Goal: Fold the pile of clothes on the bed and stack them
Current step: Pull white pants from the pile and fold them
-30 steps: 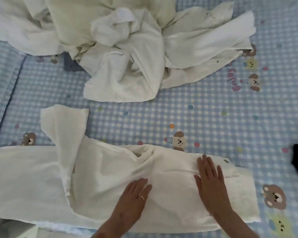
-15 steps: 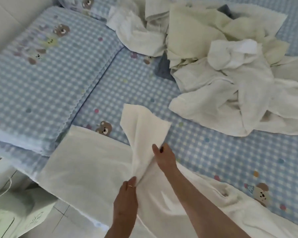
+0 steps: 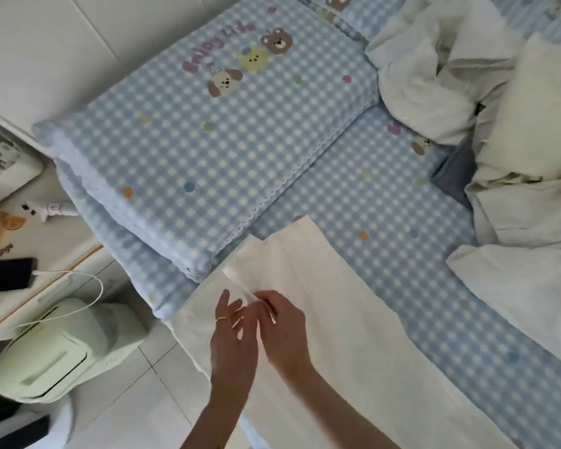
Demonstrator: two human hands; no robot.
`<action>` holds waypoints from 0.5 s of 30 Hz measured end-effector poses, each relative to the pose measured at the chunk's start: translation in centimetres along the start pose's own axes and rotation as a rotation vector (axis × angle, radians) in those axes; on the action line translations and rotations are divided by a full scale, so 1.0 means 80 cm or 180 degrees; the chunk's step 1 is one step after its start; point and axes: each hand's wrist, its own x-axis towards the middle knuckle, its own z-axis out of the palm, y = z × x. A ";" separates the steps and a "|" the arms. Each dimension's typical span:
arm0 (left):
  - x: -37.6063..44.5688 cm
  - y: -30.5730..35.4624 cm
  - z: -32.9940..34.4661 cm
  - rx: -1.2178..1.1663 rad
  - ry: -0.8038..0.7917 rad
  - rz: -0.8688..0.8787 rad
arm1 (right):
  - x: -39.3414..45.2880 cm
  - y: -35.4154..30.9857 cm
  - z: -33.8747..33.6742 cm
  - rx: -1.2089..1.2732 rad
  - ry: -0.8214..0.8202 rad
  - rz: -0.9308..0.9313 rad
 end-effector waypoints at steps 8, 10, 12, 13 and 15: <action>0.078 -0.057 -0.064 0.0079 0.0657 -0.0847 | 0.041 0.031 0.029 -0.1036 0.0086 -0.0242; 0.073 -0.078 -0.075 -0.0180 0.0793 -0.0922 | 0.088 0.034 0.002 -0.1574 0.0388 -0.0069; 0.067 -0.098 -0.087 -0.0407 0.0891 -0.1030 | 0.130 0.036 -0.010 -0.2117 -0.0063 0.0282; 0.064 -0.106 -0.092 -0.0474 0.0852 -0.1041 | 0.146 0.036 -0.010 -0.2375 -0.0313 0.0413; 0.065 -0.114 -0.101 -0.0486 0.0646 -0.0925 | 0.166 0.033 -0.004 -0.2558 -0.0528 0.0504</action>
